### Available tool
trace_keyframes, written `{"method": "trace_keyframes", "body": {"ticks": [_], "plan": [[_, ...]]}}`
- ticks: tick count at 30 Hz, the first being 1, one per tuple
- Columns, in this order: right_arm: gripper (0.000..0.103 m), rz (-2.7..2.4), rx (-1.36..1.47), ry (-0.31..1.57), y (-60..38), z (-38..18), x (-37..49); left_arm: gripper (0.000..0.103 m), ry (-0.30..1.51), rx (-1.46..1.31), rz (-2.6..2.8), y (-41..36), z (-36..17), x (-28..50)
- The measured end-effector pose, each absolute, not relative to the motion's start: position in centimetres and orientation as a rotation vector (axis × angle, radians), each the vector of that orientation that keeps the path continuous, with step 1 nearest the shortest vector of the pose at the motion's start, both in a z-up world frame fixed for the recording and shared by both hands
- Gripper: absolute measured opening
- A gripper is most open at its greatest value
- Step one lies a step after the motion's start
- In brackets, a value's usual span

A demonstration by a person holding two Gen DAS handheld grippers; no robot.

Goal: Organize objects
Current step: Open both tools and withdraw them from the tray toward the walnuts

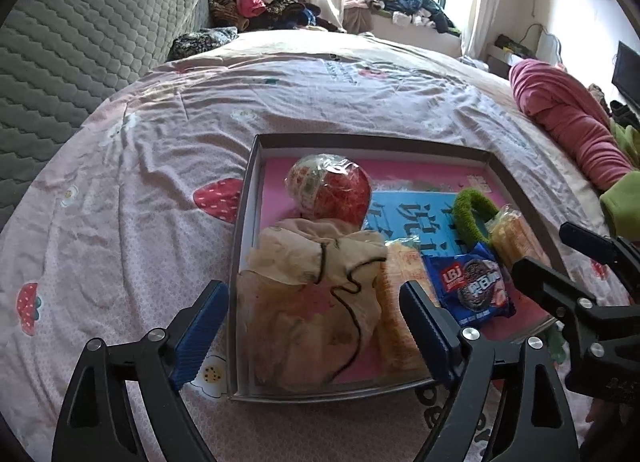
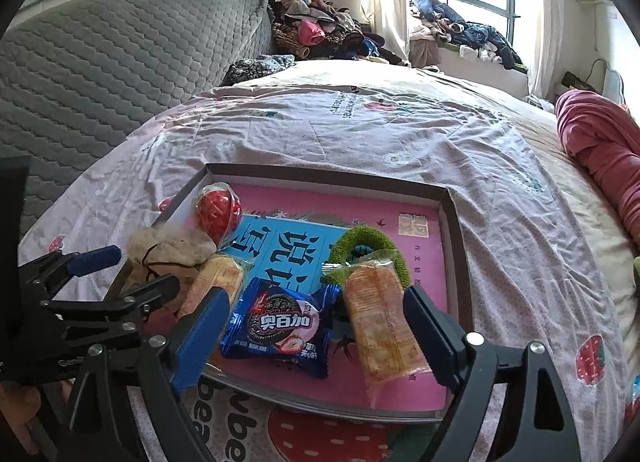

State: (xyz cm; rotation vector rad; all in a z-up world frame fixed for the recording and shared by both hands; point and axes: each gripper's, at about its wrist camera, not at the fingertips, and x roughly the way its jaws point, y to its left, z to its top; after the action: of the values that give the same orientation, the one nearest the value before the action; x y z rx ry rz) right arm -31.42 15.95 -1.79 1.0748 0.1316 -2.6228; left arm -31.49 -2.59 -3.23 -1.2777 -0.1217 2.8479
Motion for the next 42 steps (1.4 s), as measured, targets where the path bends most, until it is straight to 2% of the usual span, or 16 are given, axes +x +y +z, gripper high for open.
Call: {"method": "trace_keyframes", "body": {"ticks": [14, 16, 32, 42], "plan": [[0.101, -2.723, 1.006, 0.126, 16.8, 1.7, -29.3, 0.09, -0.134, -1.147, 2.949, -4.2, 0.6, -29.4], [0.102, -2.73, 0.996, 0.12, 16.8, 2.5, -28.5, 0.103, -0.132, -1.143, 2.954, -4.2, 1.1, -29.0], [0.102, -2.732, 0.927, 0.101, 16.9, 8.8, -19.1, 0.103, -0.19, -1.078, 2.989, -4.5, 7.7, -19.6], [0.102, -2.765, 0.832, 0.086, 18.0, 14.1, -12.2, 0.103, -0.133, -1.003, 3.009, -3.3, 12.8, -12.6]]}}
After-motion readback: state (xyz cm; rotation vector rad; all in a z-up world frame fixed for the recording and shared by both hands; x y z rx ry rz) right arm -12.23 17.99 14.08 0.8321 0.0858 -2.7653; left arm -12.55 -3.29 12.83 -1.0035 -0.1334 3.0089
